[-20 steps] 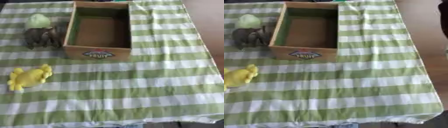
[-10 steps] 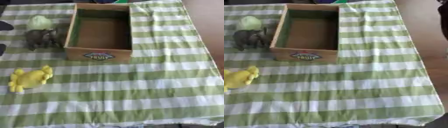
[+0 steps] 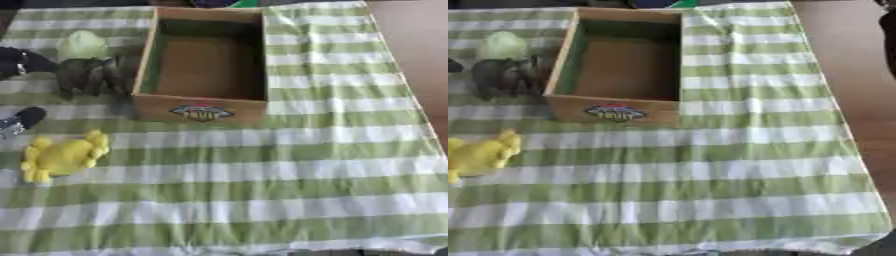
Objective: Pick up objects on the table and place them in the box.
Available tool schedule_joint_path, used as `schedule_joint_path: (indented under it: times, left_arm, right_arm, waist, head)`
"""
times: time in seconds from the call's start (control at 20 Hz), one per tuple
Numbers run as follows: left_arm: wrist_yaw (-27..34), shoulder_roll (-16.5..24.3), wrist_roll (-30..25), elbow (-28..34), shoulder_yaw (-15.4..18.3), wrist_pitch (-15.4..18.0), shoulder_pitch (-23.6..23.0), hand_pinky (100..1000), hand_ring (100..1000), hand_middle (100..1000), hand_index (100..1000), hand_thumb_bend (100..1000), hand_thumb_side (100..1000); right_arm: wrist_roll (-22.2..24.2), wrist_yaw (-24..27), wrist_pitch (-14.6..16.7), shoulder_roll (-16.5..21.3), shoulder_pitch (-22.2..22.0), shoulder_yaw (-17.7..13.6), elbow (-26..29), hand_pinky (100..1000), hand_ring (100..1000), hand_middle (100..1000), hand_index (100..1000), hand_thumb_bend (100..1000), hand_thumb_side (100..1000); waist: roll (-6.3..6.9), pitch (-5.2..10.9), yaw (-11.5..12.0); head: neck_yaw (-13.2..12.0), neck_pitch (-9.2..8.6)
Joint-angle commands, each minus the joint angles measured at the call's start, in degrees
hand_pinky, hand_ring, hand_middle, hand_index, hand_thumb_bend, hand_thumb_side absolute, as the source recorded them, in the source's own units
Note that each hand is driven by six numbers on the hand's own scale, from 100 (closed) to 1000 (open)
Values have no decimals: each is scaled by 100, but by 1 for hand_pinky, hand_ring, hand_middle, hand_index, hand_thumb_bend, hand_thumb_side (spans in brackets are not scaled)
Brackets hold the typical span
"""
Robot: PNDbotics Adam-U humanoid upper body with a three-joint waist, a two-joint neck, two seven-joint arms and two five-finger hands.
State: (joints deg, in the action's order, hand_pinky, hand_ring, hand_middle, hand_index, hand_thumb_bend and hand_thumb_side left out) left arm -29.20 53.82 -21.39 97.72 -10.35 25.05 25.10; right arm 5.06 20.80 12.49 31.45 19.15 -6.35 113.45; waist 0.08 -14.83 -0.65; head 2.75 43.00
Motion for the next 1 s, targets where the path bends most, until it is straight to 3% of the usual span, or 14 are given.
schedule_joint_path:
  times: [0.05, 0.25, 0.45, 0.65, 0.9, 0.95, 1.0]
  left_arm:
    - [24, 62, -165, 13, -25, -59, 107, 739, 930, 882, 985, 388, 1000]
    - [-55, 54, -296, -67, -100, -65, 39, 765, 959, 903, 971, 615, 1000]
    - [-66, 64, -514, -162, -149, 12, -28, 768, 966, 905, 1000, 691, 1000]
    - [88, 48, -764, -221, -185, 3, -67, 765, 973, 909, 1000, 532, 998]
    - [191, 59, -968, -272, -244, -141, -94, 757, 968, 900, 1000, 525, 992]
    - [171, 60, -967, -286, -259, -184, -98, 754, 964, 894, 1000, 524, 915]
    - [135, 55, -953, -301, -274, -227, -102, 753, 963, 890, 998, 532, 992]
  right_arm:
    - [29, 29, 1, 81, 54, -29, 114, 752, 761, 722, 858, 100, 1000]
    - [49, 29, -23, 57, 37, -24, 114, 752, 761, 720, 856, 100, 1000]
    - [75, 40, -53, 31, 33, -16, 114, 753, 761, 718, 856, 100, 1000]
    - [82, 42, -79, 18, 15, -16, 114, 753, 761, 717, 856, 100, 1000]
    - [94, 42, -98, 9, 2, -14, 114, 753, 761, 716, 853, 100, 1000]
    - [99, 39, -104, 5, -3, -13, 114, 753, 761, 715, 852, 100, 1000]
    - [105, 37, -112, -1, -7, -13, 114, 753, 761, 715, 852, 100, 1000]
  waist:
    - [-10, 112, 9]
    - [-7, 121, 23]
    - [-1, 135, 24]
    - [7, 149, 27]
    - [21, 159, 37]
    - [23, 159, 41]
    - [24, 156, 46]
  head:
    - [-19, -27]
    - [-5, -20]
    - [13, -24]
    - [37, -25]
    - [83, -5]
    - [89, -3]
    - [95, -4]
